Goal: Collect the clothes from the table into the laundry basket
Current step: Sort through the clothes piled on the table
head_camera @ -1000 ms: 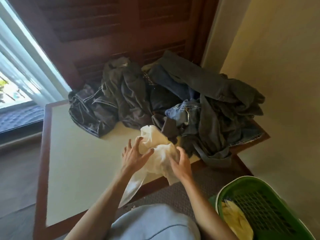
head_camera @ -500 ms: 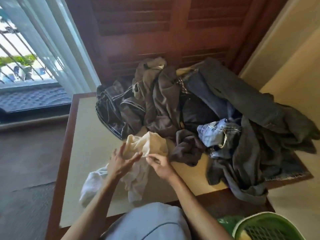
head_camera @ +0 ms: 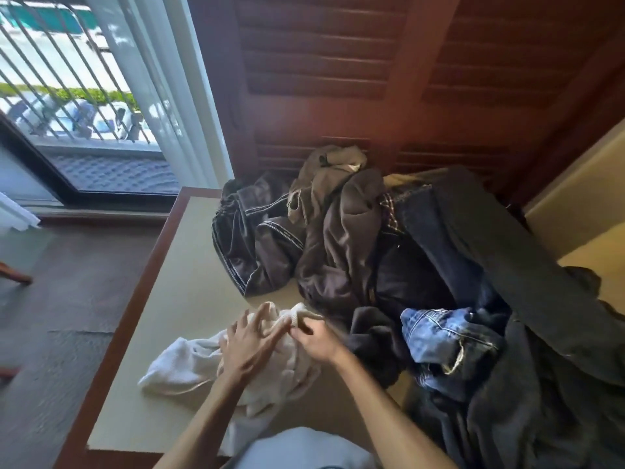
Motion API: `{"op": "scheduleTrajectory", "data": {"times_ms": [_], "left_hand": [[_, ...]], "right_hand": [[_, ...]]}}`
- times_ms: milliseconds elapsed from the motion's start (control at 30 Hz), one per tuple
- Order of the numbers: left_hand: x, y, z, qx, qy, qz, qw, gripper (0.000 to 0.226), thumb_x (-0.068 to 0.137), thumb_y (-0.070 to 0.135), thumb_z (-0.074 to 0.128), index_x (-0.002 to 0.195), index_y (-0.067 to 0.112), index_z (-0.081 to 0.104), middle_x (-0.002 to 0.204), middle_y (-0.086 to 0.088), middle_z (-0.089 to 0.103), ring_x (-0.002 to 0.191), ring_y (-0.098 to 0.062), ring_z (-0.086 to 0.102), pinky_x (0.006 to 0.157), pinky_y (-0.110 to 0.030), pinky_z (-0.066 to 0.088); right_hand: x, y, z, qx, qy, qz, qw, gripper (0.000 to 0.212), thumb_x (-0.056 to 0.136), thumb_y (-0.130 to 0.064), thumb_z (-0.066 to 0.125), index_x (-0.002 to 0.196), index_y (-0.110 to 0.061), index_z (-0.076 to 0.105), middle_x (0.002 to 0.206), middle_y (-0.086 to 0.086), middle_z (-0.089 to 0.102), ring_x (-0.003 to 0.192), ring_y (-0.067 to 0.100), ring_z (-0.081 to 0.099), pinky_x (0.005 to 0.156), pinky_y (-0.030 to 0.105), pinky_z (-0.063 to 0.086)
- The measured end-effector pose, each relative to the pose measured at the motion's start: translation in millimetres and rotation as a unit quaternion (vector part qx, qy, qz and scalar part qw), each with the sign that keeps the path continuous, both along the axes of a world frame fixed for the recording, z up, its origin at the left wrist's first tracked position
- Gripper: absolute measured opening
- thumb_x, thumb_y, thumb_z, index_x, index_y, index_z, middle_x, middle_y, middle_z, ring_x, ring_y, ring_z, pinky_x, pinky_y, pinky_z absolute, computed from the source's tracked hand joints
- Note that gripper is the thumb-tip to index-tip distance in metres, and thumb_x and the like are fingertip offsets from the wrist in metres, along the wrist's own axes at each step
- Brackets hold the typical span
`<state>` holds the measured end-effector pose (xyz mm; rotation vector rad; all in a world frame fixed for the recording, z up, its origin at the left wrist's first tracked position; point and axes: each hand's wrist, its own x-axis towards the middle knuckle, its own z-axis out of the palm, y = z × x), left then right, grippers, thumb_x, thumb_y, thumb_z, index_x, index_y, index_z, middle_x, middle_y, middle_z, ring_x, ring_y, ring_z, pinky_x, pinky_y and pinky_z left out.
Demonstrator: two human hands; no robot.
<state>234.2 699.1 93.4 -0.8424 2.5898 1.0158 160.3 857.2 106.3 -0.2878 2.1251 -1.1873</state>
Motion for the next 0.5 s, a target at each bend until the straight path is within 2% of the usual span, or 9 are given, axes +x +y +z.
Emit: {"op": "scheduleTrajectory", "data": {"times_ms": [67,133,200,233,300,333,367,433,500], "left_hand": [[7.4,2.7,-0.8,-0.037,-0.013,-0.004,0.999,0.073,0.08,0.089,0.037,0.145,0.056,0.028,0.158,-0.003,0.034,0.144,-0.034,0.029,0.115,-0.057,0.021],[15.2,3.1,-4.2,-0.067,-0.016,0.007,0.998,0.075,0.079,0.091,0.034,0.145,0.058,0.026,0.154,-0.002,0.038,0.141,-0.033,0.032,0.114,-0.057,0.024],[21.6,-4.2,-11.2,-0.096,-0.014,0.037,0.995,0.073,0.078,0.092,0.031,0.142,0.057,0.032,0.15,-0.004,0.043,0.137,-0.035,0.037,0.112,-0.06,0.028],[24.4,-10.9,-15.3,-0.11,-0.022,0.053,0.992,0.072,0.079,0.092,0.028,0.14,0.055,0.035,0.149,-0.005,0.044,0.137,-0.036,0.039,0.112,-0.061,0.029],[29.4,-27.6,-22.3,-0.131,-0.041,0.086,0.987,0.074,0.078,0.091,0.021,0.139,0.054,0.039,0.15,-0.01,0.044,0.136,-0.039,0.04,0.112,-0.063,0.03],[30.9,-37.5,-26.1,-0.137,-0.045,0.106,0.984,0.077,0.077,0.091,0.017,0.14,0.053,0.04,0.15,-0.013,0.043,0.137,-0.04,0.039,0.112,-0.063,0.029],[31.2,-47.5,-28.7,-0.14,-0.047,0.127,0.981,0.079,0.076,0.09,0.016,0.141,0.051,0.041,0.151,-0.015,0.041,0.137,-0.041,0.038,0.113,-0.064,0.028],[30.0,-68.2,-30.3,-0.14,-0.057,0.16,0.975,0.083,0.076,0.087,0.016,0.143,0.046,0.042,0.152,-0.02,0.038,0.139,-0.043,0.034,0.114,-0.064,0.027],[27.7,-87.3,-29.1,-0.138,-0.064,0.188,0.97,0.079,0.08,0.084,0.025,0.143,0.042,0.046,0.152,-0.022,0.037,0.14,-0.043,0.033,0.114,-0.063,0.026]], "right_hand": [[-24.6,2.4,10.6,0.032,0.071,-0.037,0.996,0.019,0.091,-0.019,0.066,0.104,-0.007,0.074,0.099,0.006,0.075,0.085,0.013,0.066,0.083,0.019,0.049],[-53.2,0.1,22.5,0.042,0.196,-0.163,0.966,0.021,0.085,-0.016,0.069,0.103,-0.006,0.072,0.102,0.012,0.072,0.095,0.027,0.066,0.091,0.035,0.051],[-85.9,-2.7,31.2,0.07,0.348,-0.23,0.906,0.043,0.081,-0.022,0.072,0.119,-0.006,0.065,0.125,0.018,0.061,0.112,0.037,0.058,0.096,0.042,0.046],[-102.1,-2.5,39.3,0.102,0.385,-0.239,0.886,0.058,0.08,-0.028,0.074,0.131,-0.007,0.057,0.142,0.02,0.05,0.122,0.04,0.051,0.097,0.046,0.045],[-132.0,0.9,46.3,0.149,0.365,-0.223,0.891,0.086,0.081,-0.036,0.078,0.152,-0.014,0.035,0.162,0.019,0.024,0.136,0.042,0.04,0.099,0.051,0.045],[-144.5,4.3,43.8,0.154,0.325,-0.208,0.91,0.094,0.082,-0.035,0.079,0.157,-0.017,0.024,0.163,0.019,0.02,0.139,0.042,0.038,0.102,0.05,0.045],[-152.4,9.3,38.0,0.159,0.279,-0.18,0.93,0.095,0.084,-0.031,0.078,0.159,-0.018,0.02,0.162,0.02,0.024,0.14,0.04,0.039,0.104,0.047,0.043],[-153.4,18.3,24.2,0.19,0.223,-0.102,0.951,0.074,0.091,-0.017,0.07,0.154,-0.011,0.032,0.151,0.022,0.044,0.136,0.037,0.047,0.108,0.04,0.039],[-142.1,27.0,10.0,0.209,0.23,-0.086,0.947,0.046,0.093,-0.004,0.059,0.139,-0.001,0.053,0.136,0.023,0.059,0.127,0.037,0.055,0.107,0.038,0.041]]}}
